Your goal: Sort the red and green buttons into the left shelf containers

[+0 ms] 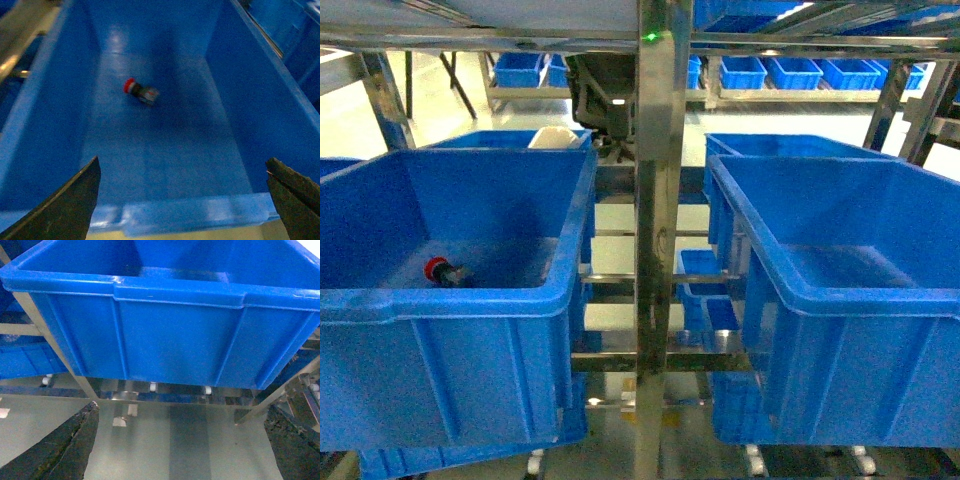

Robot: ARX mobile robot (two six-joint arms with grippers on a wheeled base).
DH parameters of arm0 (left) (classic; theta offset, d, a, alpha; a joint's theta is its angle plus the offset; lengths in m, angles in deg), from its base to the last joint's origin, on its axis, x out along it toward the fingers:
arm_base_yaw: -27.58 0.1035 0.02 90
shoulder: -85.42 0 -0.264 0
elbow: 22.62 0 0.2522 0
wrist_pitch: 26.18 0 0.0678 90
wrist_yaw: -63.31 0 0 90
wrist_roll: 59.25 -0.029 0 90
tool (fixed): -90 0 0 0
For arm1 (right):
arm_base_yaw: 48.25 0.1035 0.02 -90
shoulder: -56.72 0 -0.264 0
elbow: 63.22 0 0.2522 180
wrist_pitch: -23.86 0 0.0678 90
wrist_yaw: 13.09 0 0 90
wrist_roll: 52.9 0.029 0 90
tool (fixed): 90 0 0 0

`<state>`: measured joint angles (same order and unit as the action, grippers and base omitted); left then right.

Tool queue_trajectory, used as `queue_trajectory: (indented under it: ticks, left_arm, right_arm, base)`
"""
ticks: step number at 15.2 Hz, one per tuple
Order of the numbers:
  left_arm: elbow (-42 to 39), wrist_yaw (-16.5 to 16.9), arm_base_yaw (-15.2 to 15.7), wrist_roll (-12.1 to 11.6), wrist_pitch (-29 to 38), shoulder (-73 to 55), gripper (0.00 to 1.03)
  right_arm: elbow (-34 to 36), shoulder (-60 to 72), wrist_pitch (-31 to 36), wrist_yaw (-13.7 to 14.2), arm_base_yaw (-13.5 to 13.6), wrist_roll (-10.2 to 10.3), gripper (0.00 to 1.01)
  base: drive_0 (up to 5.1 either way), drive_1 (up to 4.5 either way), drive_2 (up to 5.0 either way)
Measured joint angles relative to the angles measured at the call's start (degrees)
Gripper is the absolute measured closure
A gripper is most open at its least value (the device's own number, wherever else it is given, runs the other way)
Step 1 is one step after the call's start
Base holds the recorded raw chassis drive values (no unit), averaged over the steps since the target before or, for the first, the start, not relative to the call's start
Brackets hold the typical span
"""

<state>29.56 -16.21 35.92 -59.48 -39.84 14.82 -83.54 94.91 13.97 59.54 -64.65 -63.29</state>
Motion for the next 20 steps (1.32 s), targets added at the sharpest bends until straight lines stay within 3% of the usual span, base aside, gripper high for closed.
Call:
queue_trajectory:
  ticks: [3, 4, 5, 6, 7, 8, 9, 11, 12, 13, 14, 20]
  left_arm:
    - [-12.3, -7.1, -0.3, 8.0, -5.4, 22.6, 0.05]
    - [-14.9, -9.5, -2.5, 10.1, -8.8, 30.0, 0.05]
    - [-16.0, -10.6, -5.5, 11.0, -9.7, 36.1, 0.05]
    - [-15.8, -10.3, -6.1, 11.1, -9.0, 38.0, 0.05]
    - [-16.7, -10.7, -6.3, 10.6, -3.8, 38.7, 0.08]
    - [-22.3, -10.6, -7.9, 6.9, 8.2, 41.0, 0.2]
    - [-27.3, -9.9, -9.0, 4.0, 13.6, 42.9, 0.33]
    - [-29.2, -10.6, -8.2, 1.7, 15.8, 45.7, 0.58]
    - [-30.2, -10.4, -8.4, 1.3, 15.8, 47.2, 0.7]
    - [-31.8, -10.5, -8.4, 1.2, 15.0, 48.8, 0.85]
    - [-32.7, -10.5, -8.3, 1.2, 14.5, 49.8, 0.97]
    - [-35.9, -10.5, -8.3, 1.2, 10.7, 57.1, 1.01]
  right_arm:
    - [0.0, 0.0, 0.0, 0.0, 0.0, 0.0, 0.03]
    - [0.0, 0.0, 0.0, 0.0, 0.0, 0.0, 0.03]
    - [1.1, 1.0, 5.4, 0.3, 0.3, 0.6, 0.05]
    - [6.0, 3.3, 22.4, 3.2, 2.2, 4.3, 0.17]
    - [6.3, 1.4, 30.4, 5.2, 4.2, 6.8, 0.29]
    - [6.3, -5.4, 32.0, 6.2, 5.7, 8.1, 0.42]
    - [5.9, -9.7, 26.3, 7.8, 7.1, 8.9, 0.55]
    - [5.9, -16.0, 18.2, 10.1, 9.5, 9.4, 0.81]
    - [5.9, -18.6, 16.0, 14.8, 13.2, 9.6, 0.94]
    - [5.9, -20.4, 14.0, 16.3, 16.8, 9.6, 0.99]
    - [5.9, -21.9, 12.4, 16.9, 16.7, 9.6, 0.99]
    - [5.9, -28.9, 5.2, 17.2, 16.4, 9.6, 0.99]
  base:
    - [0.0, 0.0, 0.0]
    - [0.0, 0.0, 0.0]
    - [0.0, 0.0, 0.0]
    - [0.0, 0.0, 0.0]
    - [0.0, 0.0, 0.0]
    - [0.0, 0.0, 0.0]
    - [0.0, 0.0, 0.0]
    - [0.0, 0.0, 0.0]
    - [0.0, 0.0, 0.0]
    - [0.0, 0.0, 0.0]
    - [0.0, 0.0, 0.0]
    - [0.0, 0.0, 0.0]
